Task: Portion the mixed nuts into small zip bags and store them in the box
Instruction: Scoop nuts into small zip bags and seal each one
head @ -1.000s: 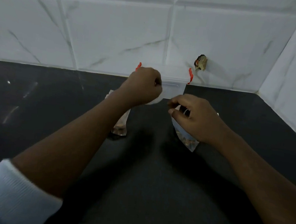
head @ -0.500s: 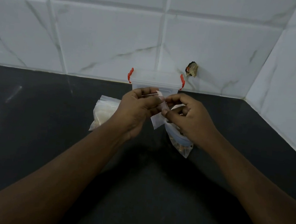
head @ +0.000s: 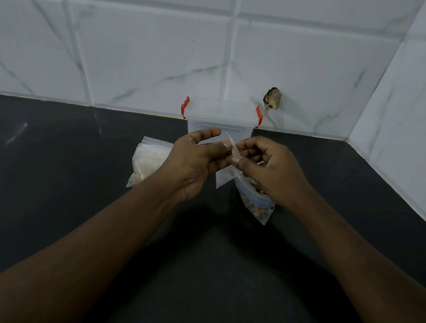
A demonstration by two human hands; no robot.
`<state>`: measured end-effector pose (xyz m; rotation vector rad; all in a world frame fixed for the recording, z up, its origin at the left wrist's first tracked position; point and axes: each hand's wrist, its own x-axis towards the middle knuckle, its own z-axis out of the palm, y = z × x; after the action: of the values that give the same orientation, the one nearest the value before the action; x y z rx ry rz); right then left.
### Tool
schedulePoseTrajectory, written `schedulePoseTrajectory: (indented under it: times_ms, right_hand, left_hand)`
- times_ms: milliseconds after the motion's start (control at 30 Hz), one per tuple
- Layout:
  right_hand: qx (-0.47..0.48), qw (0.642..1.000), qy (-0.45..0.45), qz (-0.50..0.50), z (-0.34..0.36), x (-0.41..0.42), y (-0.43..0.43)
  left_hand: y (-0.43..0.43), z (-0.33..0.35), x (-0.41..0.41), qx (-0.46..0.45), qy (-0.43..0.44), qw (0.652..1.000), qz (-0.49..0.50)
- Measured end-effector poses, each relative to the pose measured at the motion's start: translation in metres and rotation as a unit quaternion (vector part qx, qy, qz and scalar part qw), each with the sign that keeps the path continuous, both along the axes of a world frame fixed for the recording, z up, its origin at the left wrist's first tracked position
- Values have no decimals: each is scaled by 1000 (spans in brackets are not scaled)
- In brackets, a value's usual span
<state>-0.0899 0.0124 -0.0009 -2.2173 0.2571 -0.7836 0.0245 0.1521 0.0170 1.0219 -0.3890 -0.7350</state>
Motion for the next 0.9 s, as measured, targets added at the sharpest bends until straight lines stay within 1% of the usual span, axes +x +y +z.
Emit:
schedulePoseTrajectory:
  times_ms: [167,300,500,767,900]
  right_hand:
    - [-56,998,3,2,-1,0,3]
    - [-76,997,-1,5,2,0,3]
    - [-46,999,-7,-18,1,-2,4]
    - [-67,998,-8,-11,2,-3,4]
    - [-48,999,3,-6,3,-4,4]
  left_hand:
    - [0,1,0,5,-4,1000,9]
    - [-1,0,2,8,-23,1000,4]
    - [-1,-3,2,7,-18,1000,-12]
    - [-3,-6,0,18,-38,999,3]
    - [-6,-11,-1,48,-90,995,17]
